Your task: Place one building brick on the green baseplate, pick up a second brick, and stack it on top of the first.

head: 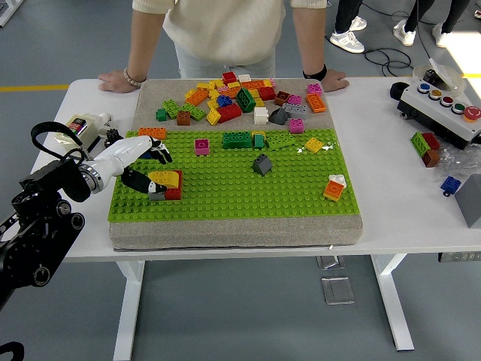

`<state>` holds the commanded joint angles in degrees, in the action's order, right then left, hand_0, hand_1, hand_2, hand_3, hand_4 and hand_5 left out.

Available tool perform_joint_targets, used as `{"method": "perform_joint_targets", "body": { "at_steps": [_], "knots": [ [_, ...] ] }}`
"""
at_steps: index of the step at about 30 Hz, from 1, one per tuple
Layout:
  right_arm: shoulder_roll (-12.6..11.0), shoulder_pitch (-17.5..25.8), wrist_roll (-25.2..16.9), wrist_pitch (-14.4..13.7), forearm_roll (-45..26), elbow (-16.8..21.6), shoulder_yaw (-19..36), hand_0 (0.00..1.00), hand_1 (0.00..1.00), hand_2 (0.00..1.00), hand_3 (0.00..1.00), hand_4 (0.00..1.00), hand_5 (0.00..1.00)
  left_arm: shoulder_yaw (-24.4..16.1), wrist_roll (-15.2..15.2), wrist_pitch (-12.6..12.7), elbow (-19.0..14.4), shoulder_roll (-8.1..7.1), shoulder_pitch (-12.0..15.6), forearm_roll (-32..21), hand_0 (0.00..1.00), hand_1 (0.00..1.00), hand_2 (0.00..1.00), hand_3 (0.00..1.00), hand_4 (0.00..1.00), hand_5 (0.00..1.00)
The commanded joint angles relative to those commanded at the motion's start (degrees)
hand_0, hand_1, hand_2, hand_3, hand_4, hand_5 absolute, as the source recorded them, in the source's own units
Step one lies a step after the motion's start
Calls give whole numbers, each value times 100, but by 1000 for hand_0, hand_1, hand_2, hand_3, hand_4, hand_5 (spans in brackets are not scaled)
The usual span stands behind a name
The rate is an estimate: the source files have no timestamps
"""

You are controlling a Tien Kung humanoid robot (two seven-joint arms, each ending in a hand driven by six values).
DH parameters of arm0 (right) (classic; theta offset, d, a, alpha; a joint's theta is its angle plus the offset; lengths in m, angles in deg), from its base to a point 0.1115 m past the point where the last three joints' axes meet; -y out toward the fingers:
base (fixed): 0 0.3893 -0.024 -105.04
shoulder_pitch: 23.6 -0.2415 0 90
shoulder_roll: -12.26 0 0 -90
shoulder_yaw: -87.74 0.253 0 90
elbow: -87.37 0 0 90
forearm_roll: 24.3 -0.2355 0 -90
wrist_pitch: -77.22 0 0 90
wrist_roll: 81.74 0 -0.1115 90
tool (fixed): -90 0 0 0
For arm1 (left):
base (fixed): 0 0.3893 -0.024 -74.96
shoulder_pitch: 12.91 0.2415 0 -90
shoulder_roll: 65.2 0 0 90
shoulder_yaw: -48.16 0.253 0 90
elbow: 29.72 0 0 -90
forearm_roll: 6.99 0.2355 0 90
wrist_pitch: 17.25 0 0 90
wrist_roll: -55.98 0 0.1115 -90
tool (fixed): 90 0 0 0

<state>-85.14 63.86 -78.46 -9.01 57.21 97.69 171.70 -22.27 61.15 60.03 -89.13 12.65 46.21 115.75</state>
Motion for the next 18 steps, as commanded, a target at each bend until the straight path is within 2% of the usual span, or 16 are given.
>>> {"method": "perform_joint_targets", "body": {
  "at_steps": [18],
  "knots": [
    [7, -4, 0, 5, 2, 0, -3, 761, 689, 734, 754, 998, 505, -16, 20, 88, 102, 25, -39, 6, 758, 695, 612, 611, 962, 139]
  ]
}}
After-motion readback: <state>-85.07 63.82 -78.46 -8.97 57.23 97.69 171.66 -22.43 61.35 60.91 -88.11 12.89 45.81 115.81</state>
